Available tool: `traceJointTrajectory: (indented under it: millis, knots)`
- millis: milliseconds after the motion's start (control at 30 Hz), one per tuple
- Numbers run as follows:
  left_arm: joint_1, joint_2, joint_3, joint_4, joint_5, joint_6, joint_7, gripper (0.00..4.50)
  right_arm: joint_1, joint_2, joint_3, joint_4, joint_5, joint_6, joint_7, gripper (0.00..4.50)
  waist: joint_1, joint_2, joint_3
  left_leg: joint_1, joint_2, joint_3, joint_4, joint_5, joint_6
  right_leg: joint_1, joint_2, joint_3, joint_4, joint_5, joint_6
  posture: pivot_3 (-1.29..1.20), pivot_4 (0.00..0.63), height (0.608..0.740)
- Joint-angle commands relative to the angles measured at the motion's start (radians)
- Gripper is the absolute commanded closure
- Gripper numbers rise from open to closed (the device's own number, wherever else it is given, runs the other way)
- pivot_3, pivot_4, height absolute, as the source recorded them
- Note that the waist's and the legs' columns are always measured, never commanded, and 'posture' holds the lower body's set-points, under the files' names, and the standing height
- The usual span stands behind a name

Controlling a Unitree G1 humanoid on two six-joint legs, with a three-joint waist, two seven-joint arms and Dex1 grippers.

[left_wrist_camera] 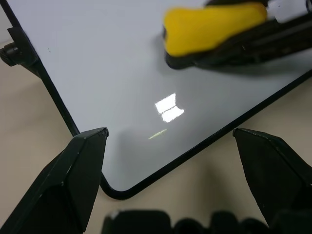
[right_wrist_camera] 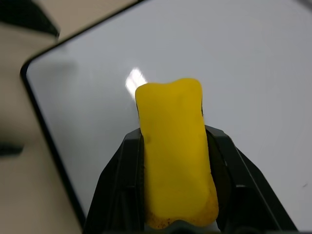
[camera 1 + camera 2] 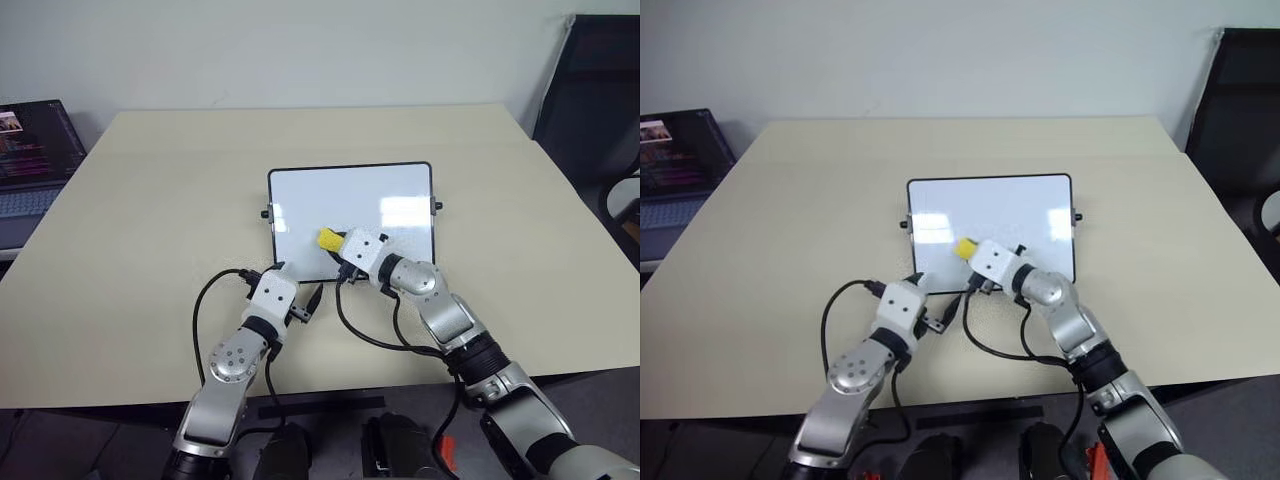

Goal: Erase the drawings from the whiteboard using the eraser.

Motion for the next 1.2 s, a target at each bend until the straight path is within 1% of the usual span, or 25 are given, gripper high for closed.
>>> traceJointTrajectory:
  millis: [33, 133, 267, 367, 700, 967, 1067, 1200]
  knots:
    - [0.001, -0.002, 0.005, -0.053, 0.002, -0.012, 0.010, 0.00, 0.014, -0.038, 0.022, 0.001, -0.043, 0.053, 0.025, 3.20, 0.000, 0.000, 0.000, 0.000, 0.000, 0.000, 0.000, 0.000, 0.000, 0.000, 0.000, 0.000, 0.000, 0.000, 0.000, 0.00, 0.150, 0.740]
    - [0.004, -0.005, 0.001, -0.057, 0.004, -0.011, 0.011, 0.00, 0.034, -0.057, 0.016, -0.012, -0.039, 0.068, 0.031, 3.20, 0.000, 0.000, -0.001, 0.002, 0.000, 0.000, 0.000, 0.000, 0.000, 0.002, 0.000, 0.000, 0.001, 0.000, 0.000, 0.00, 0.150, 0.740]
    - [0.005, -0.005, -0.004, -0.058, 0.002, -0.010, 0.006, 0.00, 0.063, -0.085, -0.013, -0.064, -0.030, 0.104, 0.029, 3.20, 0.000, 0.000, -0.001, 0.009, 0.000, -0.001, 0.000, 0.000, 0.000, 0.009, 0.000, -0.001, -0.001, -0.001, -0.001, 0.00, 0.150, 0.740]
    - [0.007, -0.005, -0.010, -0.058, 0.001, -0.010, 0.001, 0.00, 0.094, -0.109, -0.031, -0.101, -0.020, 0.132, 0.030, 3.20, 0.002, 0.000, -0.001, 0.012, 0.000, -0.001, 0.000, 0.000, 0.000, 0.013, 0.000, -0.001, -0.002, -0.004, -0.005, 0.00, 0.150, 0.740]
    - [-0.028, 0.003, -0.013, -0.020, -0.009, -0.027, -0.021, 0.00, 0.174, -0.187, -0.079, -0.188, -0.012, 0.167, 0.026, 3.20, 0.002, -0.001, -0.001, 0.014, 0.000, 0.000, 0.000, 0.000, 0.000, 0.014, 0.000, 0.000, -0.002, -0.004, -0.006, 0.00, 0.150, 0.740]
    - [-0.041, -0.005, -0.018, -0.005, -0.006, -0.034, -0.026, 0.00, 0.223, -0.170, -0.107, -0.267, 0.029, 0.171, 0.013, 3.20, 0.000, -0.001, -0.001, 0.014, 0.000, 0.000, 0.000, 0.000, 0.000, 0.014, -0.001, -0.001, -0.003, -0.004, -0.006, 0.00, 0.150, 0.740]
    - [-0.042, -0.002, -0.015, -0.005, -0.008, -0.035, -0.029, 0.00, 0.247, -0.117, -0.177, -0.352, 0.158, 0.121, 0.023, 3.20, 0.000, -0.002, 0.000, 0.013, 0.000, 0.000, 0.000, 0.000, 0.000, 0.013, -0.001, -0.001, -0.003, -0.005, -0.006, 0.00, 0.150, 0.740]
    - [-0.046, 0.001, -0.010, -0.001, -0.009, -0.036, -0.029, 0.00, 0.266, -0.120, -0.217, -0.379, 0.178, 0.040, -0.002, 3.20, 0.000, -0.002, 0.000, 0.006, 0.000, 0.000, -0.001, 0.000, 0.000, 0.007, -0.001, -0.001, -0.004, -0.004, -0.005, 0.00, 0.150, 0.740]
